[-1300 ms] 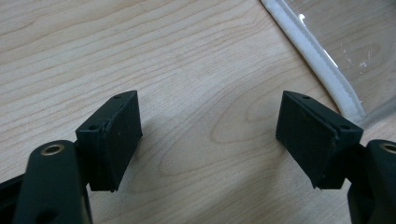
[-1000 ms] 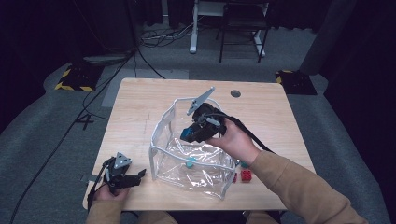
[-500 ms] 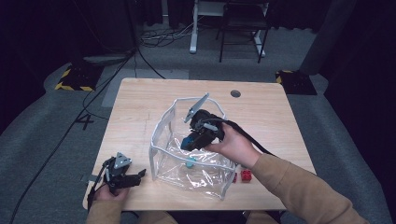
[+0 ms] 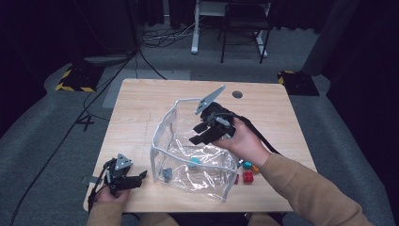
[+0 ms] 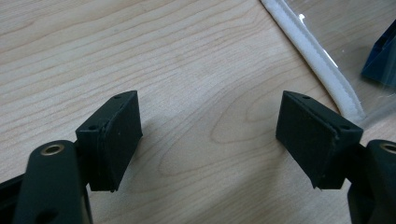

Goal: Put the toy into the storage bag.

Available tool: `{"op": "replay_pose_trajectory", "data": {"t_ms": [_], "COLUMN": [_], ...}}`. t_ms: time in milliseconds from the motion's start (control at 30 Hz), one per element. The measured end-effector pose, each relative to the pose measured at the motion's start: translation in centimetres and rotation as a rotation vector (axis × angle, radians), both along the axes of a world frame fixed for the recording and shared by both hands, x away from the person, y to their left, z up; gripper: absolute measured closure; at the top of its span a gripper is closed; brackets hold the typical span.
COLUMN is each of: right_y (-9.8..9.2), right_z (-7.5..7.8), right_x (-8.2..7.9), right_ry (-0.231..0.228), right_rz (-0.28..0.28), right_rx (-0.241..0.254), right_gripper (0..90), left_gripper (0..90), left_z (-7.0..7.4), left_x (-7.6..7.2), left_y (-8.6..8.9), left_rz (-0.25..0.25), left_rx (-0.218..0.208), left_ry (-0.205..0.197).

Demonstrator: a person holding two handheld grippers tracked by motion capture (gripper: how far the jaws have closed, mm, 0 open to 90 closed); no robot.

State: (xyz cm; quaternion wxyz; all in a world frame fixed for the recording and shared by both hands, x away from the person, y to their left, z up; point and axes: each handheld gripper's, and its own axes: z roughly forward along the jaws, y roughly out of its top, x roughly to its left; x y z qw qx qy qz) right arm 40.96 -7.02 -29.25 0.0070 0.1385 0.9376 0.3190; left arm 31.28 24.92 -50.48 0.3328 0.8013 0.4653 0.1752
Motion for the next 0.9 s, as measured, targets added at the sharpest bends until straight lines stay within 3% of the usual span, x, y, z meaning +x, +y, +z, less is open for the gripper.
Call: {"op": "replay_pose_trajectory", "data": {"t_ms": [200, 400, 900], "right_y": [-3.0, -5.8, -13.2], "right_z": [2.3, 3.6, 4.4], "right_x": [0.2, 0.1, 0.2], "right_ry": [-0.053, -0.083, -0.137], "right_rz": [-0.061, -0.119, -0.270], "right_rx": [0.081, 0.150, 0.222], "right_gripper": [53.0, 53.1, 50.3], "left_gripper": [22.8, 22.9, 22.9], "left_z": [0.0, 0.0, 0.0], "left_x": [0.0, 0.0, 0.1], "left_y": [0.0, 0.0, 0.1], "left_rz": [0.001, 0.008, 0.014], "left_rx": [0.001, 0.000, -0.002], "left_ry": [-0.001, 0.000, 0.001]}}
